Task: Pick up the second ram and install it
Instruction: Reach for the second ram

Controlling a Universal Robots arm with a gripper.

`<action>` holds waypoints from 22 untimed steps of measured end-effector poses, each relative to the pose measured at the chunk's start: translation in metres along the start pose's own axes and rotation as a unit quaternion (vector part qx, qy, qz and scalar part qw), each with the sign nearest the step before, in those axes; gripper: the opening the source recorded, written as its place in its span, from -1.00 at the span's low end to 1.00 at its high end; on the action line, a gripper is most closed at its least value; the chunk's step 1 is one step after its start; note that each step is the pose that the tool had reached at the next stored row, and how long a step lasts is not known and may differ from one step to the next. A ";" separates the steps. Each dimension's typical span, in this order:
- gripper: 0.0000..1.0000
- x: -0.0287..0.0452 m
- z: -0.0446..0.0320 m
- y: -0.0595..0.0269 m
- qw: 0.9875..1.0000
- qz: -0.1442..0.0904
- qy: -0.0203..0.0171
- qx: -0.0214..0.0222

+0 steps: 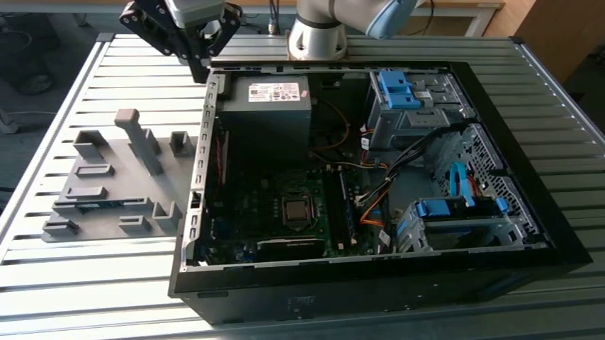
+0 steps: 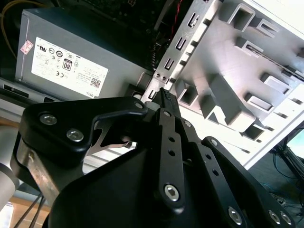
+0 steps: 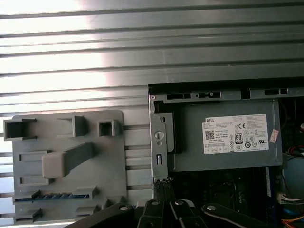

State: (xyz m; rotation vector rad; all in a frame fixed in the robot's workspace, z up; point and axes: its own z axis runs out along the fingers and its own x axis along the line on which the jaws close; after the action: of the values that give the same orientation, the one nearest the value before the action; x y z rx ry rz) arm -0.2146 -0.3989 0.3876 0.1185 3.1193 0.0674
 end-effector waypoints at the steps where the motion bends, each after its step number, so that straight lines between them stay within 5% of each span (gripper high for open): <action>1: -0.79 0.0003 0.0000 0.0000 1.000 0.000 0.000 0.000; 22: -0.79 0.0061 0.0006 -0.0005 1.000 0.000 0.001 0.000</action>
State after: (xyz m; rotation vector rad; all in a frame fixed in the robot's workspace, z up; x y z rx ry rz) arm -0.2207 -0.3989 0.3868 0.1186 3.1207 0.0674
